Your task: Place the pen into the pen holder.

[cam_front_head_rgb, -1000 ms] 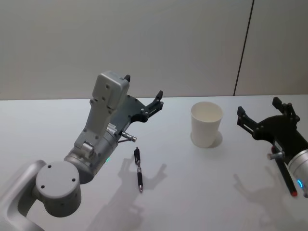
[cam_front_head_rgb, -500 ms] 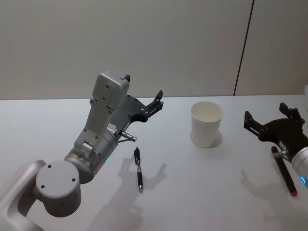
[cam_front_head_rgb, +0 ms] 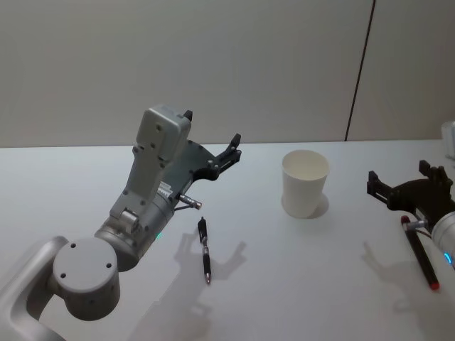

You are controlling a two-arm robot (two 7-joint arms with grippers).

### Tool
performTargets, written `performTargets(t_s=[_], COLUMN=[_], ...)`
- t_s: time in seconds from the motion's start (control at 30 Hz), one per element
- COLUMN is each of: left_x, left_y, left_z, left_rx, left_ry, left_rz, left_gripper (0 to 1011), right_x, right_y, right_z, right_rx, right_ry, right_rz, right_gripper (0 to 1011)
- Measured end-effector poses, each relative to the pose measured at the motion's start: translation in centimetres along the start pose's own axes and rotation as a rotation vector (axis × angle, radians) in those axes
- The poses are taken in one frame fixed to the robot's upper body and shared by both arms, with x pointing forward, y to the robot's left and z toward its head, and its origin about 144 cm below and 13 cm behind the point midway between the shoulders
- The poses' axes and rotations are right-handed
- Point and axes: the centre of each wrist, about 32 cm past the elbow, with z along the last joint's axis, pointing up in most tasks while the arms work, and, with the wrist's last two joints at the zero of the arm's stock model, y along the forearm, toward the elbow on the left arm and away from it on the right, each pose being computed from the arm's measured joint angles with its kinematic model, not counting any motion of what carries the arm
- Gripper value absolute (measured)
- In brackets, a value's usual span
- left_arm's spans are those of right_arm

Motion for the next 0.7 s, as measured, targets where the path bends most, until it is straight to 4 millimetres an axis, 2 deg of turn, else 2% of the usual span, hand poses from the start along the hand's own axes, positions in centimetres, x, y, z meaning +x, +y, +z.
performTargets(t_s=[0.7], left_x=[0.0], left_y=[0.0], left_z=[0.0], left_rx=[0.0], left_ry=[0.0], left_rz=[0.0], left_gripper=[1004], right_x=[0.6], right_y=[2.5], right_z=[0.0], right_rx=[-0.178], right_ry=[0.039], right_rz=[-0.076], right_gripper=[1001])
